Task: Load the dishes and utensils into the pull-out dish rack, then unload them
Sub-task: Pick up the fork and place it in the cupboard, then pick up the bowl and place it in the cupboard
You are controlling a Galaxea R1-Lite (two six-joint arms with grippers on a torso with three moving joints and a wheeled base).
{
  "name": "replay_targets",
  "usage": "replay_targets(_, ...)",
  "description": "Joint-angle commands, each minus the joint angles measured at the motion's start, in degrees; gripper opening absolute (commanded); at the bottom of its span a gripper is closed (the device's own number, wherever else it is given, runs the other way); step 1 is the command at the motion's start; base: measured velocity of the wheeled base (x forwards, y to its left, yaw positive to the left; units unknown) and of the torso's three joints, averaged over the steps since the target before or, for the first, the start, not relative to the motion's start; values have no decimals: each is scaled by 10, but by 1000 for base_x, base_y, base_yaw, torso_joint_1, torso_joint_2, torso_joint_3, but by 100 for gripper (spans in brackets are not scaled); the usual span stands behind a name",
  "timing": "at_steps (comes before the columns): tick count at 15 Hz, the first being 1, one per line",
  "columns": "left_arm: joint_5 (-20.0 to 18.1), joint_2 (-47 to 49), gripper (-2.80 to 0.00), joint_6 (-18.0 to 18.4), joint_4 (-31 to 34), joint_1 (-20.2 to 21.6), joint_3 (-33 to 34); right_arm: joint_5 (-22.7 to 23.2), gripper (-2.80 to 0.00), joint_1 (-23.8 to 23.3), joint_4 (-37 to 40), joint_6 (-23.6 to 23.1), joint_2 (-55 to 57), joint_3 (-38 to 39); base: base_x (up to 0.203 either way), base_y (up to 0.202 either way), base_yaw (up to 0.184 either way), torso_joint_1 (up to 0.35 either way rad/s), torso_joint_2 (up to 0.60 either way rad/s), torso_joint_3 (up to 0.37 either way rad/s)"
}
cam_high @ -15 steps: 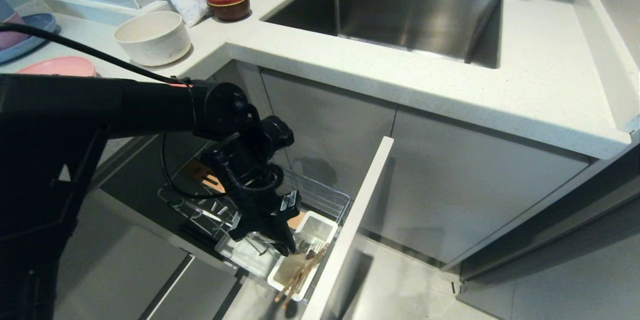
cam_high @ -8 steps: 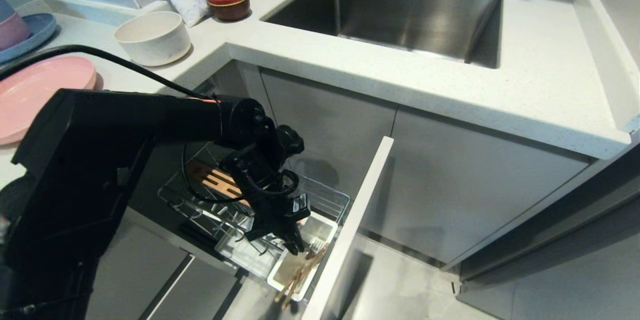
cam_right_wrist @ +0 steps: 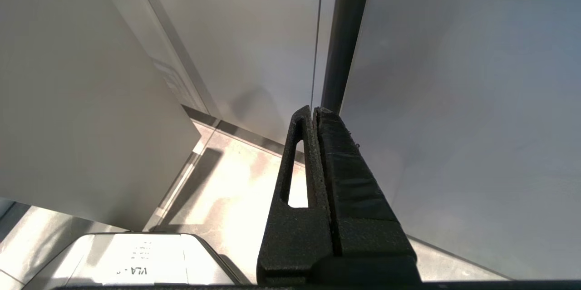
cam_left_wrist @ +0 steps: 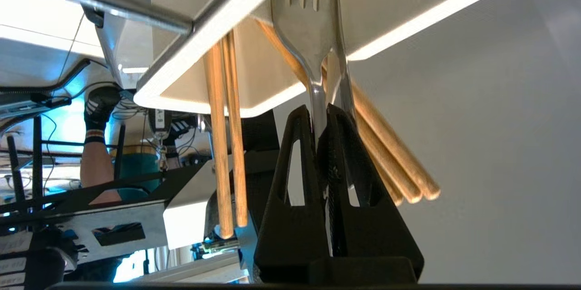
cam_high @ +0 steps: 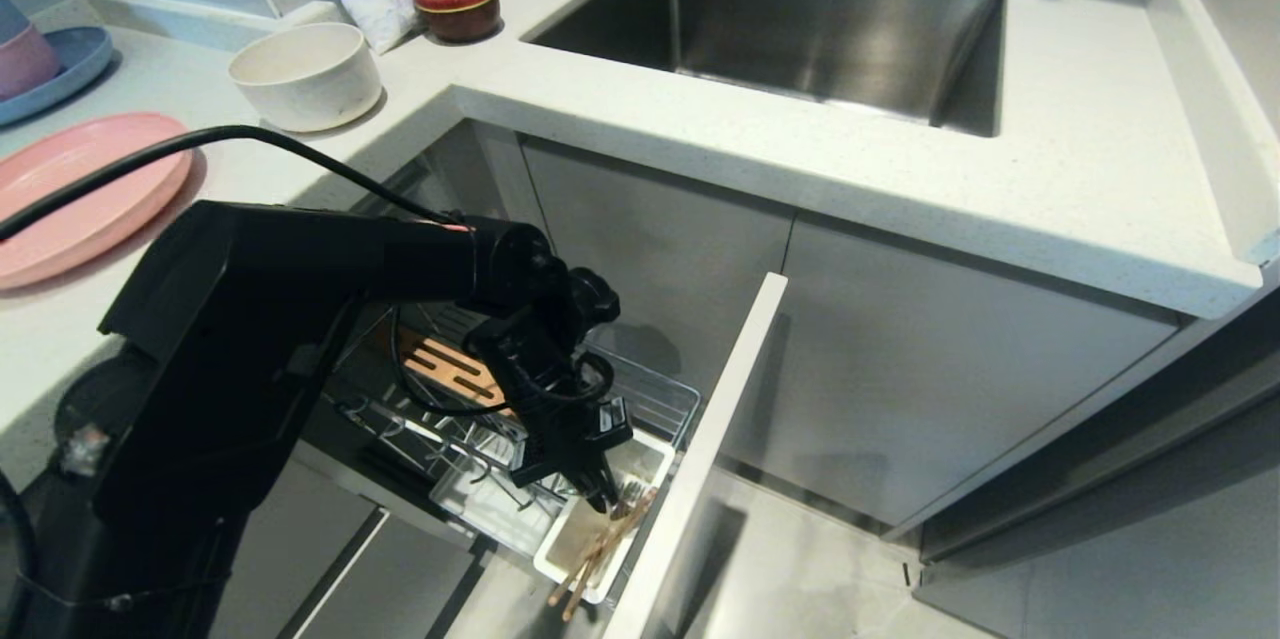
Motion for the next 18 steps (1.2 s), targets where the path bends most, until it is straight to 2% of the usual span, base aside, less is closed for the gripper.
replay_targets(1,-1,11,-280,-2,0,1,-3,0,-280,0,0,0,-2,1,0,0,0,0,0,0)
replay_targets(5,4,9,-280,-2,0,1,-3,0,-280,0,0,0,-2,1,0,0,0,0,0,0)
replay_targets(6,11,8,0,-2,0,1,-3,0,-280,0,0,0,-2,1,0,0,0,0,0,0)
replay_targets(14,24,-22,0,-12,2,0,-3,0,-280,0,0,0,-2,1,0,0,0,0,0,0)
replay_targets(18,25,-72,0,-12,6,0,-3,0,-280,0,0,0,-2,1,0,0,0,0,0,0)
